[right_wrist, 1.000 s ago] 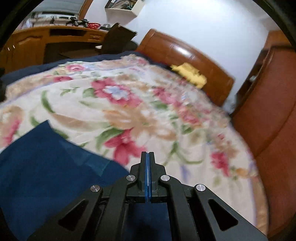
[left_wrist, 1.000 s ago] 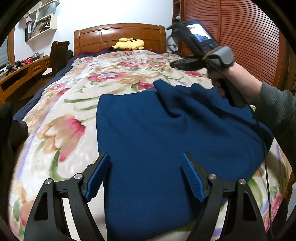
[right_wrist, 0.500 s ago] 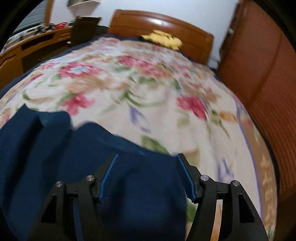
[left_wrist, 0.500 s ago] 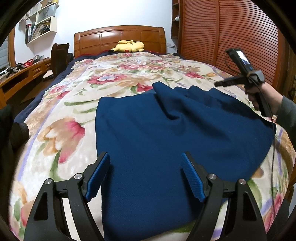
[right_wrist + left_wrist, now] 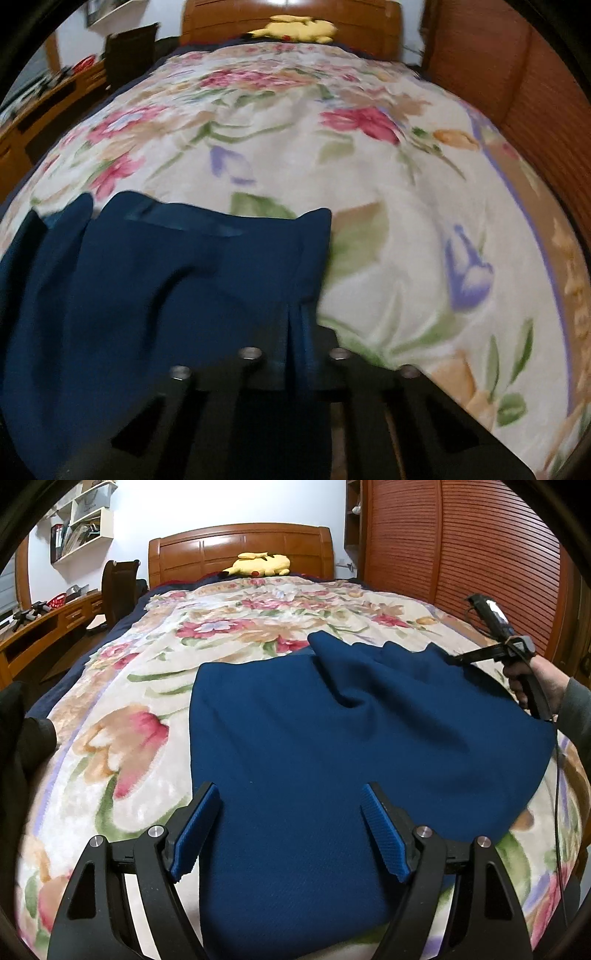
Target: Fold large clothes
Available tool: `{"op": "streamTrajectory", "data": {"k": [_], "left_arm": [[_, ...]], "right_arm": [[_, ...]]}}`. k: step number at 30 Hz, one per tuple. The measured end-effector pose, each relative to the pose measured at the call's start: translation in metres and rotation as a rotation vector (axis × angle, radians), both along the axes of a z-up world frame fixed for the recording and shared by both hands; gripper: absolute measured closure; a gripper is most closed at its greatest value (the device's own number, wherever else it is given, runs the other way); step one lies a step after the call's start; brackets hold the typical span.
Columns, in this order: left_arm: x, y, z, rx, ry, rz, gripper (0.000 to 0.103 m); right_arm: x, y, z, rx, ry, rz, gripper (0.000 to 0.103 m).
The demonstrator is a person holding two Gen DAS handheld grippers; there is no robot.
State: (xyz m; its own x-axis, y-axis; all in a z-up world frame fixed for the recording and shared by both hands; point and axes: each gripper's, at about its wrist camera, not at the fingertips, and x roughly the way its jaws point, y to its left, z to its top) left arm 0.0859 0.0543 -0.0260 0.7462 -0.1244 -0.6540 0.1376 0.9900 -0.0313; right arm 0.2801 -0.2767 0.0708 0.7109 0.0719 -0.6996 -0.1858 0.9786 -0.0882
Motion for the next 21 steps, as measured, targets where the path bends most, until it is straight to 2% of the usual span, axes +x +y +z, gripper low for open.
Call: {"op": "streamTrajectory", "data": {"k": [3, 6, 10, 13, 15, 16, 17, 19, 21], "left_arm": [[0.001, 0.001, -0.002, 0.0, 0.007, 0.002, 0.023], [0.001, 0.0, -0.003, -0.003, 0.012, 0.002, 0.023], [0.0, 0.0, -0.002, -0.001, 0.006, 0.003, 0.023], [-0.001, -0.001, -0.001, 0.0, 0.0, 0.002, 0.023], [-0.003, -0.001, 0.001, 0.001, -0.007, 0.0, 0.023], [-0.003, -0.001, 0.002, 0.0, -0.011, -0.001, 0.023], [-0.004, -0.001, 0.003, 0.0, -0.013, -0.002, 0.023], [-0.004, 0.0, 0.004, -0.004, -0.017, -0.002, 0.023], [-0.005, 0.002, 0.004, -0.007, -0.018, 0.0, 0.023]], "right_arm": [[-0.01, -0.009, 0.009, -0.07, -0.077, -0.062, 0.1], [-0.008, -0.035, 0.01, -0.103, -0.072, -0.187, 0.1], [-0.007, -0.036, -0.001, -0.138, -0.049, -0.187, 0.1], [-0.016, -0.033, 0.006, -0.109, -0.074, -0.18, 0.098], [-0.022, -0.03, 0.013, -0.084, -0.099, -0.156, 0.091], [-0.03, -0.029, 0.016, -0.075, -0.113, -0.141, 0.082], [-0.04, -0.026, 0.018, -0.071, -0.128, -0.127, 0.068], [-0.061, -0.021, 0.02, -0.052, -0.154, -0.093, 0.05], [-0.083, -0.016, 0.018, -0.032, -0.169, -0.052, 0.043]]}}
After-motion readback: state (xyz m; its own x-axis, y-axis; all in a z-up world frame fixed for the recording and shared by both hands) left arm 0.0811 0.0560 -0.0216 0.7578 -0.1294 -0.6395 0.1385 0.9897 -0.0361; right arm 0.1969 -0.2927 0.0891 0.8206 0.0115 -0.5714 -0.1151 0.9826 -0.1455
